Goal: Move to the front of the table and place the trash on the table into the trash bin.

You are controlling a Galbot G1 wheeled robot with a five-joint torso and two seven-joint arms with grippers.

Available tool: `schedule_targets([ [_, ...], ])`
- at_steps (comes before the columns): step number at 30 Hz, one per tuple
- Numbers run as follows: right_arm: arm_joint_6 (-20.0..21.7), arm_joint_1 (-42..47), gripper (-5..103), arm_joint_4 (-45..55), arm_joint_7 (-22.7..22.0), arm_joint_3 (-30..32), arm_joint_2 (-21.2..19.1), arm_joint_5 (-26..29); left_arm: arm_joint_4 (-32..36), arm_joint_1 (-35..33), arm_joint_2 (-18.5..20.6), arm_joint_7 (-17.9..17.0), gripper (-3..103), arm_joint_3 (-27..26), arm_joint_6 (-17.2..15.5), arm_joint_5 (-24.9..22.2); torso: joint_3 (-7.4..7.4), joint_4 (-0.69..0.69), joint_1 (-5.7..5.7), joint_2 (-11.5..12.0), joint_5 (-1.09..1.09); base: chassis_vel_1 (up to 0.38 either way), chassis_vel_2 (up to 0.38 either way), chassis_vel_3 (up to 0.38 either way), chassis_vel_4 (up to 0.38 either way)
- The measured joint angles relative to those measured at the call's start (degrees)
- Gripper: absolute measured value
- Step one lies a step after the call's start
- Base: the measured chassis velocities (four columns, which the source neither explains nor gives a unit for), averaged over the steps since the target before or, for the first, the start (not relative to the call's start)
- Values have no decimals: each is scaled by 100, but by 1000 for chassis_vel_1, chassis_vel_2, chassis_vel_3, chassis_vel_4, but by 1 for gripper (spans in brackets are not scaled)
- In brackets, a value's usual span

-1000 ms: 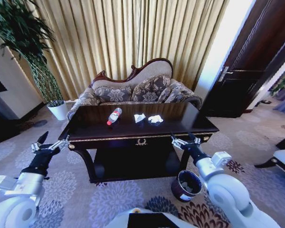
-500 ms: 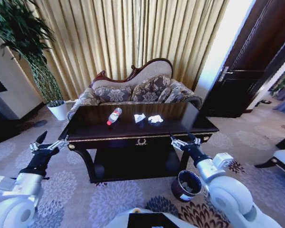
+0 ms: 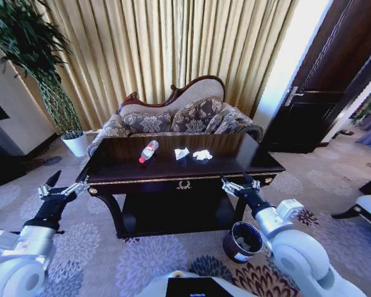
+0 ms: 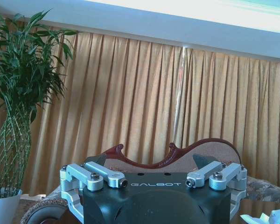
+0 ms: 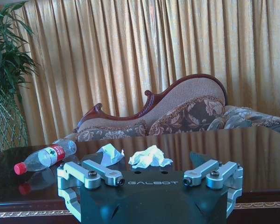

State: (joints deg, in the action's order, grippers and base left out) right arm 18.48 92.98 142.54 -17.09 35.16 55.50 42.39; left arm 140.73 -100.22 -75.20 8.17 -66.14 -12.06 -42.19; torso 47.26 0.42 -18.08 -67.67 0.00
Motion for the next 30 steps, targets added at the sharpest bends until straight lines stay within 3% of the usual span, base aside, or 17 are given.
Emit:
schedule_targets([
  [30,16,31,100,4,15,14,13,35,-36,-29,-39,38,100,27,93,9,0,0,0,0,0,-19,-27,25,27],
])
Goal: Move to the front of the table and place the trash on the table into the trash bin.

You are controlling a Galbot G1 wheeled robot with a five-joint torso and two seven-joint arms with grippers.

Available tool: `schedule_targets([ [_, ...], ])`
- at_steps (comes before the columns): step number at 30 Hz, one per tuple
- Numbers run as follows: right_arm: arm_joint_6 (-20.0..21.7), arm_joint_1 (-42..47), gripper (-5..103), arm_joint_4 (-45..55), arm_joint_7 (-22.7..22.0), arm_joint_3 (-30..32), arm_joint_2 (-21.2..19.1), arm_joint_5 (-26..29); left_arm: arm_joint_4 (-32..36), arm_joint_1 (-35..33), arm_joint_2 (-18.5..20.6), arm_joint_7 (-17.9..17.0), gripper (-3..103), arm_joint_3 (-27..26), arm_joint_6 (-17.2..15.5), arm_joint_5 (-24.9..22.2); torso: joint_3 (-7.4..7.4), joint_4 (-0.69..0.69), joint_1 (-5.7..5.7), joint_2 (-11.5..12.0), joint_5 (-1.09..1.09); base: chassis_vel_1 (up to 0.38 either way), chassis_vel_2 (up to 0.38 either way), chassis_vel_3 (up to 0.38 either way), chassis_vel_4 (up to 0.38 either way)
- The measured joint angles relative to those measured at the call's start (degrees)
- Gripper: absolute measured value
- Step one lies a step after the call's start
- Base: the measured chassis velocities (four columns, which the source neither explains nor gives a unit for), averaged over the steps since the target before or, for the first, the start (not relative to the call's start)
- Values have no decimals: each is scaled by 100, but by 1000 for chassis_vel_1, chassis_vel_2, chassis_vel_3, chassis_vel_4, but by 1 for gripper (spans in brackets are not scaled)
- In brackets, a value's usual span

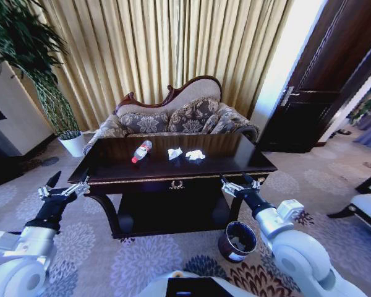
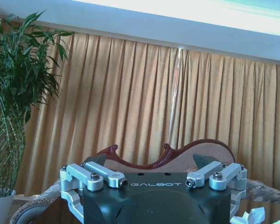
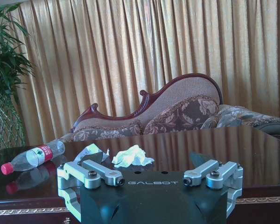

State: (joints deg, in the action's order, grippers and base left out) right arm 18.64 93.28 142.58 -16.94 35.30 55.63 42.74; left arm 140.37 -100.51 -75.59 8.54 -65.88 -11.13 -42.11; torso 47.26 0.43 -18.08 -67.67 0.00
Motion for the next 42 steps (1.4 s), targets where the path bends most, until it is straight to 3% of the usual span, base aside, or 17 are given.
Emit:
schedule_targets([
  [18,-50,10,100,-23,5,-6,31,-80,-10,7,-13,5,100,-8,13,-3,0,0,0,0,0,-21,-23,20,18],
  [29,-64,54,100,-41,8,-4,49,-175,-36,-61,-35,381,100,-60,11,4,0,0,0,0,1,0,0,0,0],
  [37,-65,60,100,-46,8,-2,36,-189,-55,-36,-39,386,100,-41,23,15,0,0,0,0,0,15,16,18,23],
  [42,-67,55,100,-59,8,-4,35,-189,-105,-9,-43,161,100,59,216,91,0,-2,0,0,0,62,58,63,72],
])
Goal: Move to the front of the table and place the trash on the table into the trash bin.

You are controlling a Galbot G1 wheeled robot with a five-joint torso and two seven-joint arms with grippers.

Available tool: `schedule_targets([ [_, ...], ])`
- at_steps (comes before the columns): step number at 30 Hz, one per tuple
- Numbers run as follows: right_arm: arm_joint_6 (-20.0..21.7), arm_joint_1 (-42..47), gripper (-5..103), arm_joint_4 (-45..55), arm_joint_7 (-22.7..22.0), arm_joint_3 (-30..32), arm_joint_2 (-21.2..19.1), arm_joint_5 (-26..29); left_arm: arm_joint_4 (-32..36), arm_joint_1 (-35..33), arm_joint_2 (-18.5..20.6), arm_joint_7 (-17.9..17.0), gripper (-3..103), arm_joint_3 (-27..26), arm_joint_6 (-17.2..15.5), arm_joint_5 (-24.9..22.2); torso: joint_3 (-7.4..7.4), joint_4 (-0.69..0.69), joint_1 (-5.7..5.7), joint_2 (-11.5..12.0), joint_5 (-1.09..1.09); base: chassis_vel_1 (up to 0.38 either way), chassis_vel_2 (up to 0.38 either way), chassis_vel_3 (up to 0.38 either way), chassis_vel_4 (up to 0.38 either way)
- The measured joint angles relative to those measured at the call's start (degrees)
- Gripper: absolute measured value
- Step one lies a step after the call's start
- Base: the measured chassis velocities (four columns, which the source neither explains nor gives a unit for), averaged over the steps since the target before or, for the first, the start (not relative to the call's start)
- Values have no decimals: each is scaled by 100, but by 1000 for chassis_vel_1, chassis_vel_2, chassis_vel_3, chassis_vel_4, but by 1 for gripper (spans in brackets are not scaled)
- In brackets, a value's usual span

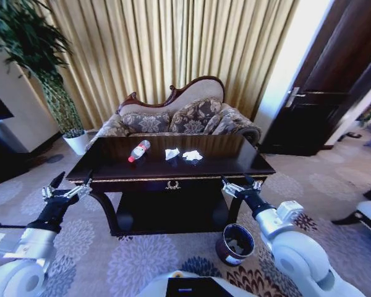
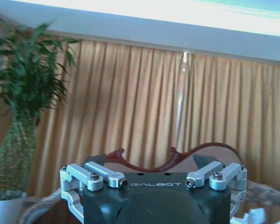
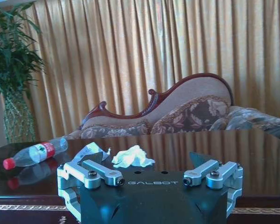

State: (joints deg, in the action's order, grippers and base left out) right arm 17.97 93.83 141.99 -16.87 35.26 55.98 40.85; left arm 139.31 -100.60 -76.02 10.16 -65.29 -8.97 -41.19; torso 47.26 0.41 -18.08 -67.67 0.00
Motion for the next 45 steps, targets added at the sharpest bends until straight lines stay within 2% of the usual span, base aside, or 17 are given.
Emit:
schedule_targets([
  [5,-11,-30,100,-29,0,-15,-20,-17,-6,-29,6,-16,100,4,24,26,0,4,0,0,0,5,10,8,5],
  [45,-70,-69,100,-120,-1,-28,80,-105,23,34,-6,45,100,29,-18,259,0,2,0,0,0,0,0,0,0],
])
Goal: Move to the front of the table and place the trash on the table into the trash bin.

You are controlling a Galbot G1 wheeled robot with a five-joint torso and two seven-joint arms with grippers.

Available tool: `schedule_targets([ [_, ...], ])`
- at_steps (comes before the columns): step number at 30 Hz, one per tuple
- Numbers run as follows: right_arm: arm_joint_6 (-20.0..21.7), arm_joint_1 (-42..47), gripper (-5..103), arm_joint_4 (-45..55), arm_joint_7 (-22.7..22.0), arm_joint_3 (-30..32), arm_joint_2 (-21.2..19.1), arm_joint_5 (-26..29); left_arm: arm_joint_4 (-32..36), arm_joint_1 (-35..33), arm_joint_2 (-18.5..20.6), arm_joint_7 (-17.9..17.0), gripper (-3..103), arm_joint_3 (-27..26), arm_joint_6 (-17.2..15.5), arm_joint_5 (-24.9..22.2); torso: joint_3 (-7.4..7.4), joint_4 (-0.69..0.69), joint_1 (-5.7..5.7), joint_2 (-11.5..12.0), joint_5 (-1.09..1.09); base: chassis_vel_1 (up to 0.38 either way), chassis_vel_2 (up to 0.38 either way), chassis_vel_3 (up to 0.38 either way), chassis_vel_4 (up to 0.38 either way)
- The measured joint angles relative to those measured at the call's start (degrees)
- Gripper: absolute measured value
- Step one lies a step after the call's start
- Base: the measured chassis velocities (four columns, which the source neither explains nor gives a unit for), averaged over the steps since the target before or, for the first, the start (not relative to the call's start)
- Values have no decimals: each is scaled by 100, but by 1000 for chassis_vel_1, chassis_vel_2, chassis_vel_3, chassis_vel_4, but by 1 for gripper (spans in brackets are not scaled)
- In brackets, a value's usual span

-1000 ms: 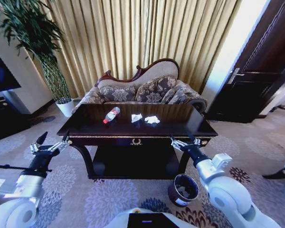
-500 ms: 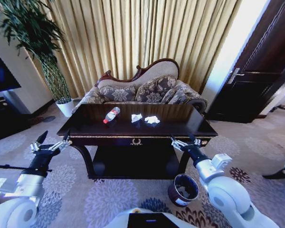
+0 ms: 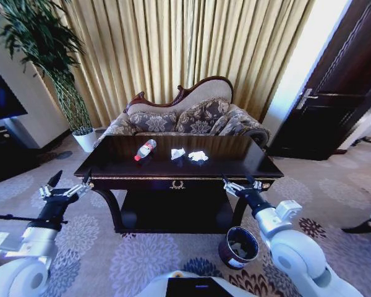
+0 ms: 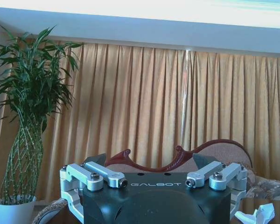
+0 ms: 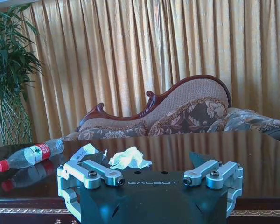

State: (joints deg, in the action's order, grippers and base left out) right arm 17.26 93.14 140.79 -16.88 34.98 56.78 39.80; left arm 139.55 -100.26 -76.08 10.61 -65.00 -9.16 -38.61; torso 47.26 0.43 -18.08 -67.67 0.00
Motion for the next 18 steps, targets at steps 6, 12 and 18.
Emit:
schedule_targets([
  [6,-17,-1,100,-6,0,1,2,-11,-10,4,4,0,100,-12,6,3,0,0,0,0,0,0,0,0,0],
  [12,-27,3,100,-14,1,1,7,-16,-15,26,0,-23,100,34,48,0,0,0,0,0,0,0,0,0,0],
  [18,-28,-1,100,-19,2,-24,0,-15,-14,15,-8,-166,100,40,73,-85,0,0,0,0,0,0,0,0,0],
])
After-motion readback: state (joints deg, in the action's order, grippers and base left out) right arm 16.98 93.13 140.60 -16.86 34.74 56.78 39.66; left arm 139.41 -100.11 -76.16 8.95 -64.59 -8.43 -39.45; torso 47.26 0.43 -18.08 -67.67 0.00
